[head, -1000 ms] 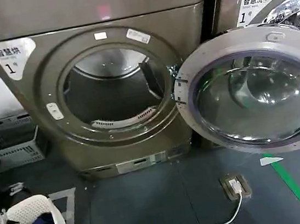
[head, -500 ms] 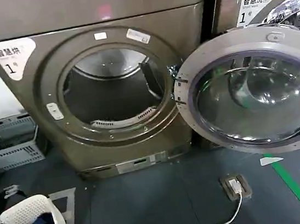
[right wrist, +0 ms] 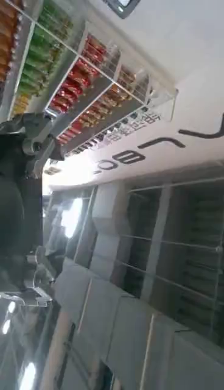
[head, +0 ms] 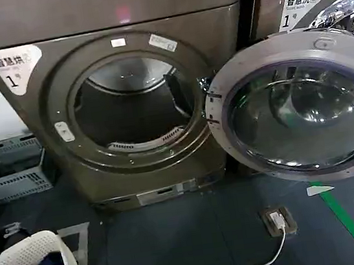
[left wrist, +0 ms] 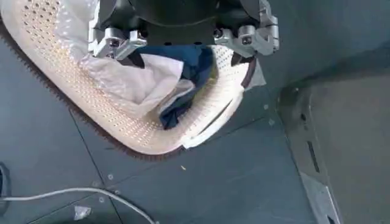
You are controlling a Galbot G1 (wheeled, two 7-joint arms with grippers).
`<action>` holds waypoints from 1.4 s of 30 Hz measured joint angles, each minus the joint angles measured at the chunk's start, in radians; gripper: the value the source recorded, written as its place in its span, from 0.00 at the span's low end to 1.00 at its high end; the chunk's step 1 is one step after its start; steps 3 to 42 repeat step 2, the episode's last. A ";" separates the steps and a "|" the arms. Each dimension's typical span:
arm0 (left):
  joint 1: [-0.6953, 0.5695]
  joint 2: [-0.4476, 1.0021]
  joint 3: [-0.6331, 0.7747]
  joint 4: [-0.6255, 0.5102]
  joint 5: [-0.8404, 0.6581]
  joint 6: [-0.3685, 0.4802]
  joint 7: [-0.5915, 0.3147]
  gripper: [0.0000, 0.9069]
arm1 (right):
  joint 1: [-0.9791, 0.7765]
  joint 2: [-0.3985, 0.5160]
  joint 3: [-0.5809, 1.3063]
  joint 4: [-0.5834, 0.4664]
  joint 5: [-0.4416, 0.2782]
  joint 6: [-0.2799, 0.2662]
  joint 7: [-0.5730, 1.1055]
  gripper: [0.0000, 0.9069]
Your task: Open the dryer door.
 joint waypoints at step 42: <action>0.002 0.001 0.000 0.001 0.006 -0.001 0.002 1.00 | 0.000 0.000 0.000 0.001 0.000 0.000 0.000 1.00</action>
